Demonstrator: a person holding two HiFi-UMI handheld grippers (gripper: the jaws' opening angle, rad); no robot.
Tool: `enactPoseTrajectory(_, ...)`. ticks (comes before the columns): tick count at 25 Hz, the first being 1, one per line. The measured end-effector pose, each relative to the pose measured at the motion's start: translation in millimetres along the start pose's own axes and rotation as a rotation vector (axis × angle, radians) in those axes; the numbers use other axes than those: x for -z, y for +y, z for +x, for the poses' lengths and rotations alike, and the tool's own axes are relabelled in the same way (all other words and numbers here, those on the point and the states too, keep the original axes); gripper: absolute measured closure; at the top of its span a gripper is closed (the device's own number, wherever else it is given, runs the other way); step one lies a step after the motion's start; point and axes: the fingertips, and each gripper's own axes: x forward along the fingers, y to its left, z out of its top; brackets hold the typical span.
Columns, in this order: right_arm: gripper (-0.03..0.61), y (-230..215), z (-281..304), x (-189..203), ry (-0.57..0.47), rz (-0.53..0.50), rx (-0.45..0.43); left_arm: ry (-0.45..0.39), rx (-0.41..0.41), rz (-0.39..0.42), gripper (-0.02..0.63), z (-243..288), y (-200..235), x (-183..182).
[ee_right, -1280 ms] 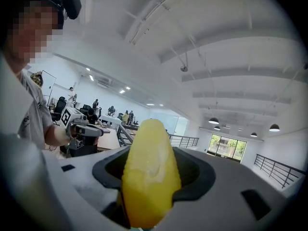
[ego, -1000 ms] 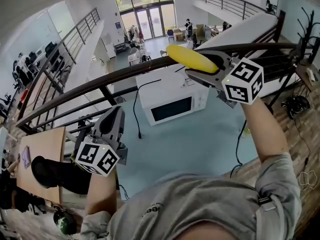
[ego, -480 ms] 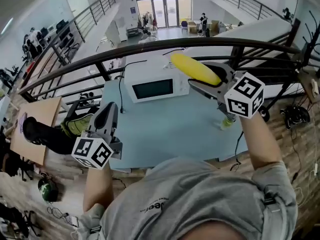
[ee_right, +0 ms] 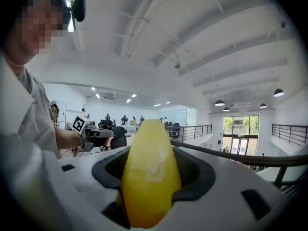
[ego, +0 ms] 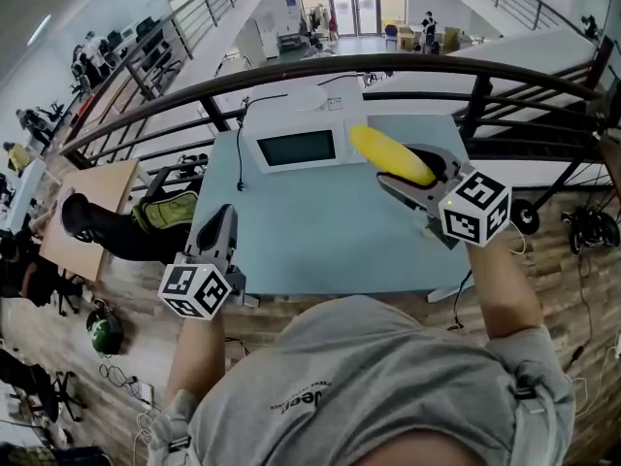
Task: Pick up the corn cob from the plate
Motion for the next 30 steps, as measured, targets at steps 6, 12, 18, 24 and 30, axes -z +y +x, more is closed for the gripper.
enactPoseTrajectory(6,0.322,16.0,8.0,33.9,0.023,0.036,0.005,0.029,0.03,-0.014,0.601,3.7,-1.7,21.2)
enactPoseTrajectory(12,0.322,37.0,37.1,75.9,0.091,0.084,0.048,0.062,0.099,-0.059,0.602,7.2,16.8,62.6)
enactPoseTrajectory(18,0.322,74.1,79.9,129.9,0.167,0.196,0.067,0.126,0.142,-0.152,0.602,-1.7,55.1,109.9)
enactPoseTrajectory(24,0.322,99.4,102.8,176.9,0.24,0.306,0.088,0.168,0.164,-0.189,0.601,-3.5,88.4,138.6)
enactPoseTrajectory(30,0.322,99.4,105.9,211.2,0.289,0.352,0.126,0.197,0.159,-0.258,0.601,-9.5,104.6,161.0)
